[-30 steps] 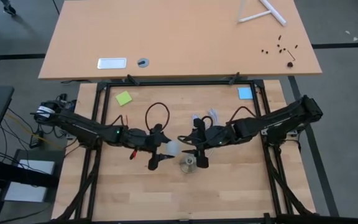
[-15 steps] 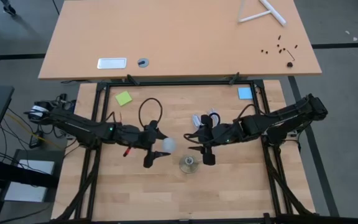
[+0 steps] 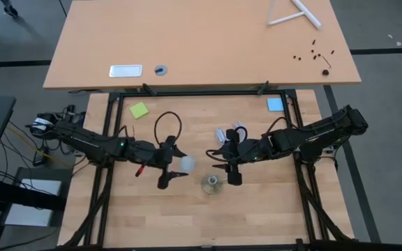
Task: Screw lightbulb
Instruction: Insert the lightbulb into the lamp
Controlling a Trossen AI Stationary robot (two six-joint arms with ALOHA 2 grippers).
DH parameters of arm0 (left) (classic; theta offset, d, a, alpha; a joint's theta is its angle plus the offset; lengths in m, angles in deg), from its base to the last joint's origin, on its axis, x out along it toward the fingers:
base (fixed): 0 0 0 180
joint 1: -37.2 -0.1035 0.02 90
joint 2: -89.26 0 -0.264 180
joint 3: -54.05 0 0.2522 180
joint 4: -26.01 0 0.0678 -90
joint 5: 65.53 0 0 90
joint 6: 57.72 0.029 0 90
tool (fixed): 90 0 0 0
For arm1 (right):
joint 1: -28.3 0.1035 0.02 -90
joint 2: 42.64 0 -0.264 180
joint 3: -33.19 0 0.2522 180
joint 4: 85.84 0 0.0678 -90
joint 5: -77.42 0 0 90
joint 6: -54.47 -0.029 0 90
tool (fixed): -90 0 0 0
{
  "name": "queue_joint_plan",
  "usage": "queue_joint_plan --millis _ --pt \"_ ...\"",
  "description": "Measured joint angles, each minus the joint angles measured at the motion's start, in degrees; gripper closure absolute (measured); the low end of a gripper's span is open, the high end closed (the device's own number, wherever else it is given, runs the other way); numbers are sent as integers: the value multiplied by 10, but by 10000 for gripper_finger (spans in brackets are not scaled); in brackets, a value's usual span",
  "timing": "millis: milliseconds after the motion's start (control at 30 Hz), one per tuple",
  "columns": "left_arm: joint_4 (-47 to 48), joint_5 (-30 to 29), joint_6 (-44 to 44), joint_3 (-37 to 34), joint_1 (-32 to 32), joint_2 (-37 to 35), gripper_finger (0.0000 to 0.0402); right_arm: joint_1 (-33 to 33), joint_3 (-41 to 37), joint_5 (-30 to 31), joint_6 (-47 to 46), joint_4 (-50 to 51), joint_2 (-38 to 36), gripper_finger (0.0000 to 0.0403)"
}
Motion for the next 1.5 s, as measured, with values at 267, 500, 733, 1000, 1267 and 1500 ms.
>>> queue_joint_plan --millis 267,500,733,1000,1267,1500 --pt "-24 7 -2 -7 0 0 109 0 0 0 5 -1 0 190" --pt "-24 6 19 -8 0 0 112 0 0 0 5 14 0 190" --pt "-38 8 47 -8 -2 0 112 0 0 0 5 13 1 190" --pt "-65 31 52 -8 -1 0 113 8 0 -1 4 14 1 190" --pt "-108 42 56 -24 -2 -2 114 12 0 0 -22 29 1 190" --pt "-264 42 25 -124 -19 -2 127 9 0 3 -37 64 1 190"
